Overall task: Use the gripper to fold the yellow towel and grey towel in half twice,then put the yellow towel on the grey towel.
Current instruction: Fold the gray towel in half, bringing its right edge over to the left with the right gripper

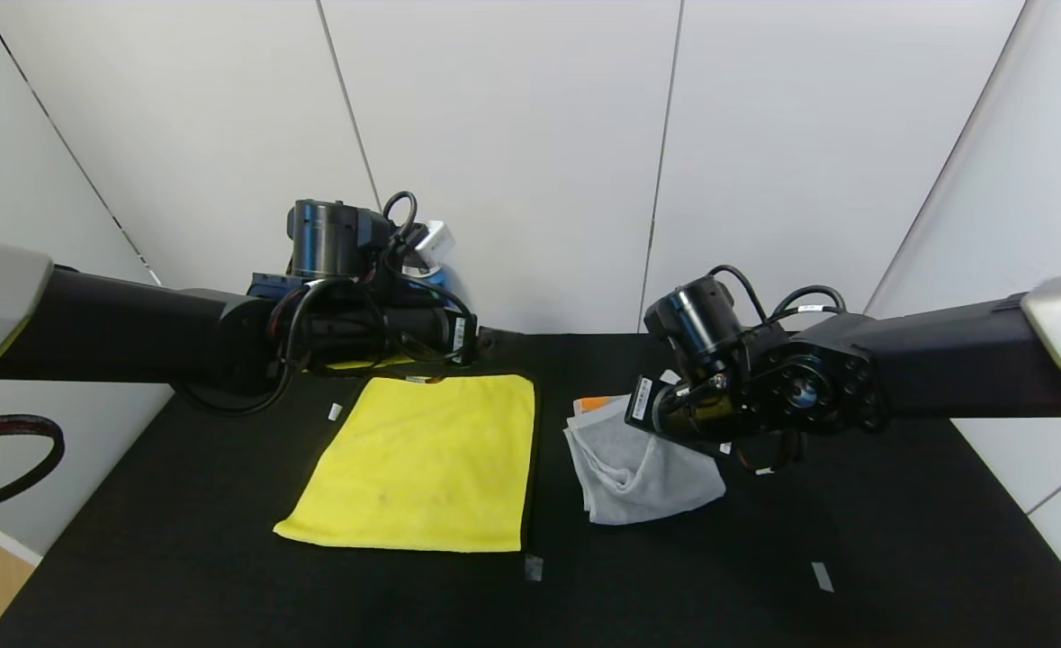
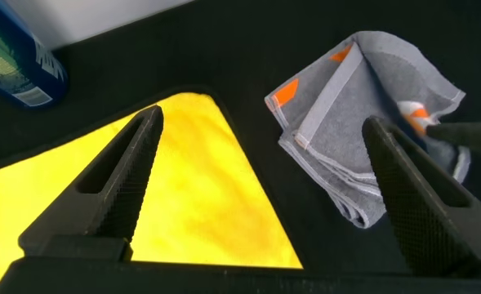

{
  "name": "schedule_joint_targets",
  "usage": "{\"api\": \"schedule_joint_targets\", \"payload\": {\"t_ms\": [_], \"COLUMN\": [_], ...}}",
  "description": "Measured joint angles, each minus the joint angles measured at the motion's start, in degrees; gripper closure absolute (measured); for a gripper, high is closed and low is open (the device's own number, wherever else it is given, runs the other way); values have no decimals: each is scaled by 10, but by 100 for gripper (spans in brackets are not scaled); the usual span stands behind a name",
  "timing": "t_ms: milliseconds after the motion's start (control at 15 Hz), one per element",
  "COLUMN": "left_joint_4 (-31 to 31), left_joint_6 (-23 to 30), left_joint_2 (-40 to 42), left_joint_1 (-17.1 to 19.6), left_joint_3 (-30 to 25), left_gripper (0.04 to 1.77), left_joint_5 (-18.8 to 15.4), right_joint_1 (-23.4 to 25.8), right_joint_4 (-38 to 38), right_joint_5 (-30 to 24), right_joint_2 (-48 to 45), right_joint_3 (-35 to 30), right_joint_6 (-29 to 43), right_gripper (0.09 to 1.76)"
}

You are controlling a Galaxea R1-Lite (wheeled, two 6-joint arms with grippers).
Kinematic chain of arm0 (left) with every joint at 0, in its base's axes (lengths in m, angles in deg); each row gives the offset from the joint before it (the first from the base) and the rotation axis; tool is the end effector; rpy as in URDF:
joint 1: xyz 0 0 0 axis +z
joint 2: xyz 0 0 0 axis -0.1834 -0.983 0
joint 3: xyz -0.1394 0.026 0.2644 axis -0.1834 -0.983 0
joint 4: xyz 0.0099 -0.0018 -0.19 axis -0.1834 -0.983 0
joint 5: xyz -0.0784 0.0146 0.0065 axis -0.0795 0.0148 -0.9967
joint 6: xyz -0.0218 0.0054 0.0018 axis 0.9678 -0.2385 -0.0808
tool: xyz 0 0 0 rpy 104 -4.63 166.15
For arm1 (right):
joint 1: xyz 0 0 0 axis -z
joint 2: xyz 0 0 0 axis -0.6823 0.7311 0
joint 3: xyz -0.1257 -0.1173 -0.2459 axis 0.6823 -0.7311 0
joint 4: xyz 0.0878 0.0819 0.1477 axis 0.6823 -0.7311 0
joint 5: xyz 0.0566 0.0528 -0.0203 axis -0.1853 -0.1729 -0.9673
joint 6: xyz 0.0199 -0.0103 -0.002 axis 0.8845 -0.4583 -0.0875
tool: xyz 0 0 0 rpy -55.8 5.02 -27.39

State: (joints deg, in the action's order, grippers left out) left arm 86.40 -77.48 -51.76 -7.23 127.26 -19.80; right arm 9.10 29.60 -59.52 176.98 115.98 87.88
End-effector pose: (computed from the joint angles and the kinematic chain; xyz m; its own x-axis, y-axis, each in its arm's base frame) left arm 0.3790 -0.1284 0.1979 0.7548 -0.5413 -0.3705 0.5507 0.8298 -0.0904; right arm 0.3482 0.2293 0.1476 0.6660 0.2327 -0.7087 0.1186 0.9050 0.4086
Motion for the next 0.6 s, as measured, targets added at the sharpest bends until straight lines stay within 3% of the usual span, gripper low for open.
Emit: {"api": "schedule_joint_targets", "payload": {"t_ms": [600], "left_joint_4": [0], "left_joint_6": [0], "left_joint_2": [3], "left_joint_1": [0], "left_joint_3": [-1], "left_gripper": [9], "left_joint_5": [0], "right_joint_1": [-26], "right_joint_4": [3], "right_joint_5": [2], "right_joint_2": [69], "right_joint_3": [29], "right_joint_6": [-40], "right_gripper": [172]}}
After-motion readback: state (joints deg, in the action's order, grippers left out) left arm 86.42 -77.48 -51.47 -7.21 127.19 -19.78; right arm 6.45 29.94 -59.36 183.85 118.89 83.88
